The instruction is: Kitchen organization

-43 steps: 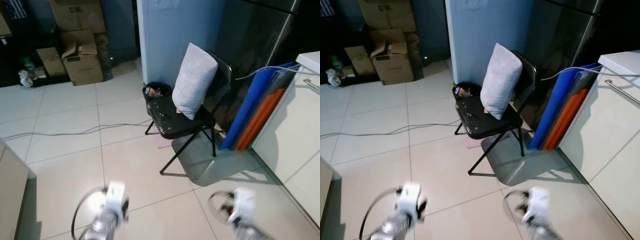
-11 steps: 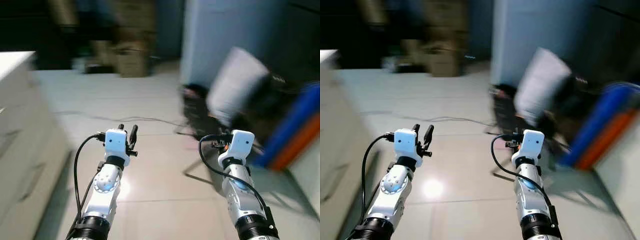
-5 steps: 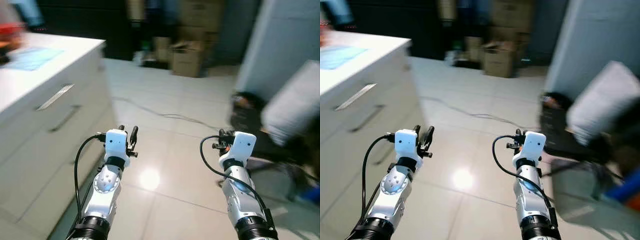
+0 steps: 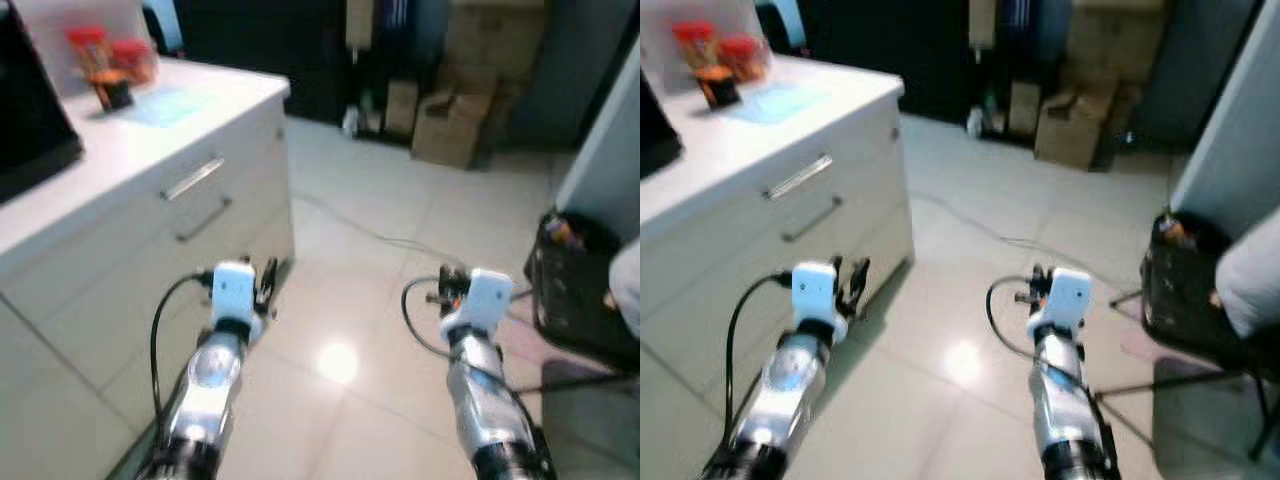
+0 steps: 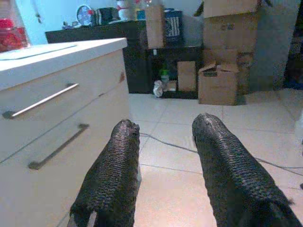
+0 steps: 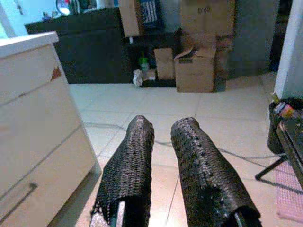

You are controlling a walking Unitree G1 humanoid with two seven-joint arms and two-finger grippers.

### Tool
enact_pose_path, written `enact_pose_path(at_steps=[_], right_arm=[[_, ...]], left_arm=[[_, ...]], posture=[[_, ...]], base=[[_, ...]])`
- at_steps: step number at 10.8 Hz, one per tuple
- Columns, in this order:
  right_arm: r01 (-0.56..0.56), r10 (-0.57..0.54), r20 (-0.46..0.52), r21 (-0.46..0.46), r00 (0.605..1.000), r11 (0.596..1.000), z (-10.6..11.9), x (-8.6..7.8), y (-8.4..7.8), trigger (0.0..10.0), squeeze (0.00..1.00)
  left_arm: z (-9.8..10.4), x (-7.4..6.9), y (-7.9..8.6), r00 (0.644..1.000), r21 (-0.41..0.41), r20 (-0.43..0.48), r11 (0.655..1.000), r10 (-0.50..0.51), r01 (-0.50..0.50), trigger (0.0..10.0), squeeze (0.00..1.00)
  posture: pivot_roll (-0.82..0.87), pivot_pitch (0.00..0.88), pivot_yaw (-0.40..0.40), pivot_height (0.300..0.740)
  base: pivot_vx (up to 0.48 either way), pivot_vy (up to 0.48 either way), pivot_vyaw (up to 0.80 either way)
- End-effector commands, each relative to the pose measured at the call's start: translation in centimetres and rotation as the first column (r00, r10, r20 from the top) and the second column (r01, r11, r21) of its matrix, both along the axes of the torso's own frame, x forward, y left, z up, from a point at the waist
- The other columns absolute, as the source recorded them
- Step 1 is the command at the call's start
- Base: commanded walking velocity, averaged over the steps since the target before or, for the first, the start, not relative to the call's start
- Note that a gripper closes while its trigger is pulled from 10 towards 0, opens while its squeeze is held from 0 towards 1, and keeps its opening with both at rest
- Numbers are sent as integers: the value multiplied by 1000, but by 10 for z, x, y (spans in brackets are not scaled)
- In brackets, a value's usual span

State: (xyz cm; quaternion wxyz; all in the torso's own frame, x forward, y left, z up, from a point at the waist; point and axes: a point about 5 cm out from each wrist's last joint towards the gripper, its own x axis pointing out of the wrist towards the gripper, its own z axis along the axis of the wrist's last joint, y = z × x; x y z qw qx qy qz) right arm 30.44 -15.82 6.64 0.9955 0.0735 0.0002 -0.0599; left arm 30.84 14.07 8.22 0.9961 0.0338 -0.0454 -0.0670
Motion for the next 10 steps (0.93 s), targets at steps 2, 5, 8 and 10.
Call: enact_pose_path(at_steps=[2,5,8,10], right_arm=[[-3,3,-4,6,1000,1000,-1,0,1,10000,0],[-8,8,2,13,1000,1000,0,0,0,10000,0],[-18,17,6,18,1000,1000,0,-1,1,10000,0],[-22,22,10,22,1000,1000,0,-1,2,10000,0]], left_arm=[[-4,-1,-1,1000,9,-25,1000,0,1,10000,0],[-5,-1,-1,1000,10,-30,1000,5,-4,10000,0],[-5,-2,-2,999,10,-31,1000,10,-9,10000,0],[-5,-2,-2,999,10,-33,1000,13,-12,10000,0]], posture=[[105,18,45,740],[106,21,42,740],[105,22,40,740],[105,23,40,740]], base=[[0,0,800],[0,0,800],[0,0,800],[0,0,800]])
